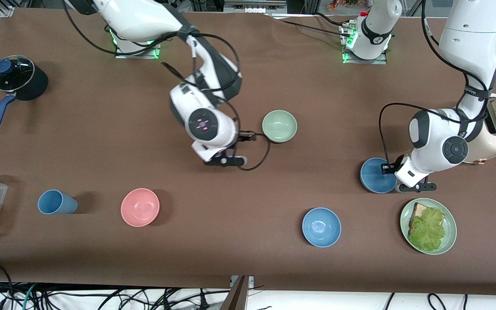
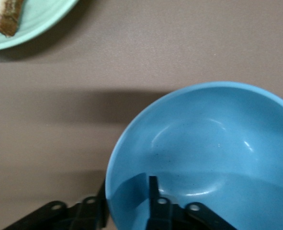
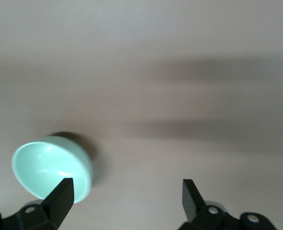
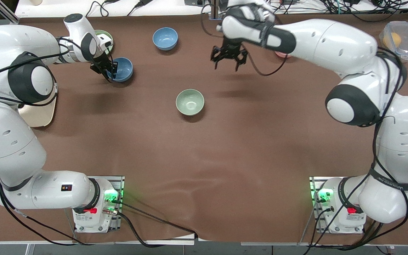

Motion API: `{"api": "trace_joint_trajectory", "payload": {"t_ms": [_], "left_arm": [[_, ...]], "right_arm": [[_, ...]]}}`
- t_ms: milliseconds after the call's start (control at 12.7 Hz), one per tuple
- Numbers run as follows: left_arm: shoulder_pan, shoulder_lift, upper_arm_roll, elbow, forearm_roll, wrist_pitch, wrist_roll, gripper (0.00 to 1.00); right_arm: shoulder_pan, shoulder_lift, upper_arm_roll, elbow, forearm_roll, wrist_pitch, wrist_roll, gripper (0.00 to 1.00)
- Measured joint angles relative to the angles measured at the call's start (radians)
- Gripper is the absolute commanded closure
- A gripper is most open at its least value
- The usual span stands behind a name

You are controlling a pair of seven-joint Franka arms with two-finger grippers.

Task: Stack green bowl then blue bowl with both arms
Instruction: 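Release the green bowl with the right gripper while the left gripper grips the blue bowl, then carry the light blue bowl onto the green bowl while the right gripper withdraws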

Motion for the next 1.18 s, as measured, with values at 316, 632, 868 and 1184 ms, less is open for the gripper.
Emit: {"api": "trace_joint_trajectory", "payload": {"t_ms": [316,632,868,1184], "left_arm": [[-0.006,-0.048,-0.002,0.004,0.0,-0.031,0.005,1.0],[-0.009,-0.109,-0.005,0.006,0.0,-0.118,0.089,1.0],[-0.06,-0.178,-0.012,0.019,-0.088,-0.236,0.097,1.0],[-0.21,-0.228,-0.02,0.025,-0.253,-0.323,0.096,1.0]], "right_arm": [[-0.215,-0.081,-0.031,0.005,-0.049,-0.155,-0.265,0.0],[-0.344,-0.112,-0.076,0.005,-0.074,-0.235,-0.369,0.0],[-0.366,-0.129,-0.162,0.005,-0.077,-0.252,-0.412,0.0],[-0.425,-0.193,-0.192,0.006,-0.084,-0.252,-0.492,0.0]]}}
